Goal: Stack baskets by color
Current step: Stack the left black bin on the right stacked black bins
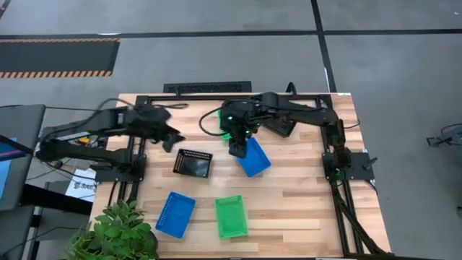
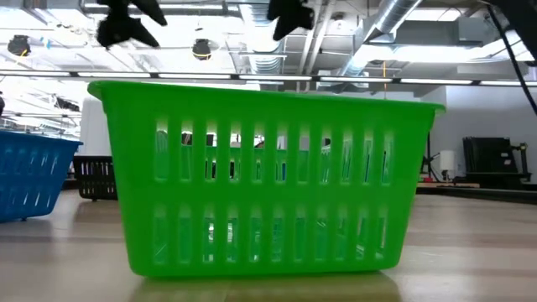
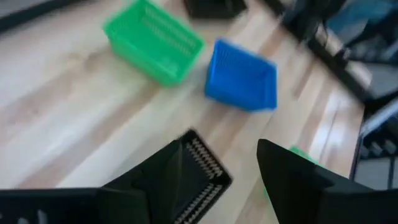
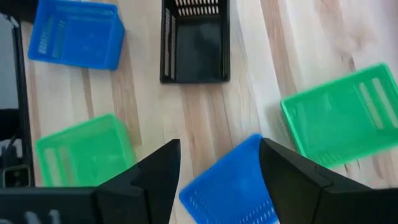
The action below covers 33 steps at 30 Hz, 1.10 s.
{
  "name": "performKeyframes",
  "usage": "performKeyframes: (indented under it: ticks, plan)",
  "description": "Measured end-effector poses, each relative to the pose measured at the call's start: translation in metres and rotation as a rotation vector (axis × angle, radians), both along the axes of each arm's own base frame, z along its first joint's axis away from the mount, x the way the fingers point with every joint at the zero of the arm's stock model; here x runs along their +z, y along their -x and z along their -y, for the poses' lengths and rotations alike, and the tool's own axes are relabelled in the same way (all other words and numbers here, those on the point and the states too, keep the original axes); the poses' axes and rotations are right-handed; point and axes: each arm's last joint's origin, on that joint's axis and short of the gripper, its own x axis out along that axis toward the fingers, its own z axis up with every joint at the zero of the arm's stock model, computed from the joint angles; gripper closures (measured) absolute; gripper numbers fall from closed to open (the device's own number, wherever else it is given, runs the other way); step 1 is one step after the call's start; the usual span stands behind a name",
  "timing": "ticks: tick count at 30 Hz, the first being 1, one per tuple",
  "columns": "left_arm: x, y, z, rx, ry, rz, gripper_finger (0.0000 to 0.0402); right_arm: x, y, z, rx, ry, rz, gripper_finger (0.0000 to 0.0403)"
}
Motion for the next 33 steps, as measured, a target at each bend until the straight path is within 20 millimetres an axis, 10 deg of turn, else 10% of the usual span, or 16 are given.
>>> performKeyframes:
  ticks: [16, 33]
  plan:
    - [0.028, 0.074, 0.011, 0.151, -0.009, 0.261, 0.021, -0.138, -0.11, 0.003, 0.054, 0.03, 0.055, 0.0164]
    - [0.022, 0.086, 0.009, 0.256, -0.117, 0.178, 0.021, -0.219, -0.128, 0.011, 0.026, 0.013, -0.084, 0.0184]
